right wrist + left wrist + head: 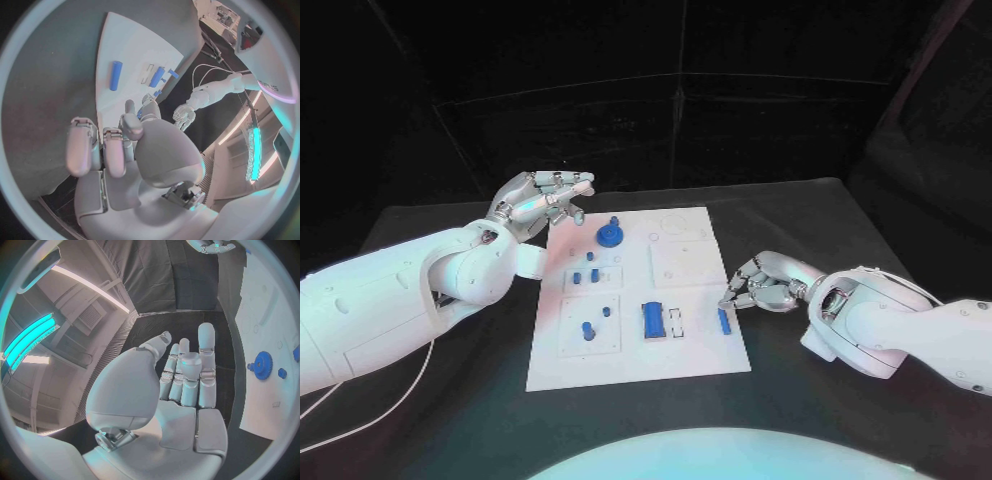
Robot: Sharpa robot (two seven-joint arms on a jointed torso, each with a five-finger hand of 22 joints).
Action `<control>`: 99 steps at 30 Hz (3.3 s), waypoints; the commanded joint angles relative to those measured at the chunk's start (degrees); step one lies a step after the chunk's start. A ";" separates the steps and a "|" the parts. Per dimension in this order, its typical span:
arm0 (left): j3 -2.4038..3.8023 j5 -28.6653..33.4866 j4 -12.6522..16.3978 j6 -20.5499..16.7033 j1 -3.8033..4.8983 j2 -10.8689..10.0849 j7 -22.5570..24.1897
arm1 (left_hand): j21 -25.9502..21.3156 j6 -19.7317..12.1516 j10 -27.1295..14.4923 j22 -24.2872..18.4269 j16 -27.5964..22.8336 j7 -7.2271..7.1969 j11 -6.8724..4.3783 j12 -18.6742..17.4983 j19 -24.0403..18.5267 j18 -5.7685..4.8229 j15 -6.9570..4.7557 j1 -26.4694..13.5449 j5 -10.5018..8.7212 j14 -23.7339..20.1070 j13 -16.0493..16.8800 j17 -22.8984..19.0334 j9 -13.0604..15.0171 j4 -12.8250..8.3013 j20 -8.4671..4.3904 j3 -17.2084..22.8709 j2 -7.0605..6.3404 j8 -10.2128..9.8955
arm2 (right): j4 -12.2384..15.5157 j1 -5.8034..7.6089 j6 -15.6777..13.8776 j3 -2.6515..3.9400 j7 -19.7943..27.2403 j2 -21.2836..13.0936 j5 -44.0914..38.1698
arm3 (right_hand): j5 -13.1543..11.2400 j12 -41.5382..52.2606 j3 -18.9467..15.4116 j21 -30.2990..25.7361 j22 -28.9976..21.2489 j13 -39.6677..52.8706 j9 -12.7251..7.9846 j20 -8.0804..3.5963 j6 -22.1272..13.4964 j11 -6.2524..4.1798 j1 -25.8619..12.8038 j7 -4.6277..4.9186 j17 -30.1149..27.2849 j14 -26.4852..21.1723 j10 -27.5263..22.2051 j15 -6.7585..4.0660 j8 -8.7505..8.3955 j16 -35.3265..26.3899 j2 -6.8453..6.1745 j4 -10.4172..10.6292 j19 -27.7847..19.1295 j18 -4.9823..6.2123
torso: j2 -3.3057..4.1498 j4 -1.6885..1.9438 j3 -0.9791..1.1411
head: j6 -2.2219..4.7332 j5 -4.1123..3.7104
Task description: Assemble the parts on the task board
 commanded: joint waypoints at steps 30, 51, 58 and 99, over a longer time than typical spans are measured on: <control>-0.14 0.17 0.25 0.84 -0.03 -0.38 0.22 | -0.36 -0.39 -0.51 -0.12 0.15 -0.11 -0.02 0.38 0.23 0.35 0.29 -0.14 -0.15 -0.02 0.07 -0.08 0.08 0.04 -0.02 -0.30 0.66 0.33 | -0.46 -2.72 5.96 -0.02 -18.28 4.27 -20.85 | -1.58 27.48 1.39 4.77 6.40 23.00 0.82 1.00 -1.90 0.62 -4.43 0.21 14.39 5.81 5.12 0.63 0.79 0.30 -2.84 5.44 3.33 -1.53 | 0.07 0.07 -0.17 | -0.68 0.08; -0.14 0.17 0.25 0.77 -0.04 -0.39 0.21 | -0.44 -0.49 -0.65 -0.18 0.16 -0.11 -0.01 0.50 0.23 0.35 0.30 -0.21 -0.14 -0.05 0.09 -0.06 0.08 0.17 -0.01 -0.40 0.74 0.40 | -2.11 -3.03 10.93 -0.02 -20.01 7.54 -31.08 | -5.25 27.65 8.25 5.25 7.10 23.29 0.66 0.86 -1.20 0.51 7.66 0.21 14.38 5.80 5.28 0.48 0.25 0.28 -1.07 -1.68 3.20 -1.63 | 0.08 0.18 -0.22 | -1.06 0.48; -0.14 0.17 0.25 0.74 -0.04 -0.39 0.26 | -0.44 -0.49 -0.65 -0.18 0.16 -0.11 -0.01 0.50 0.23 0.35 0.30 -0.21 -0.14 -0.05 0.09 -0.06 0.08 0.17 -0.01 -0.40 0.74 0.40 | -2.48 -3.04 13.74 -0.02 -20.49 8.35 -33.79 | -5.38 27.50 9.05 5.24 7.08 23.13 0.36 0.97 -1.25 0.67 7.96 0.43 14.38 5.80 5.16 0.62 -0.32 0.27 -1.02 -2.19 3.15 -1.63 | 0.04 0.25 -0.21 | -1.06 0.60; -0.15 0.17 0.46 1.38 -0.05 -0.58 0.28 | -0.64 -0.70 -0.96 -0.34 0.28 -0.07 0.05 0.93 0.28 0.34 0.37 -0.85 -0.16 -0.07 0.16 0.00 0.09 0.85 0.06 -0.96 0.85 0.62 | 1.19 -2.98 -6.75 0.07 -21.88 11.74 -10.27 | 7.43 28.53 16.79 5.56 7.60 24.27 -0.81 0.59 2.88 -0.26 -0.49 -0.70 14.47 5.83 5.96 -0.06 -3.61 0.33 -3.39 3.67 3.27 -1.70 | 0.11 0.16 -0.33 | -1.16 1.88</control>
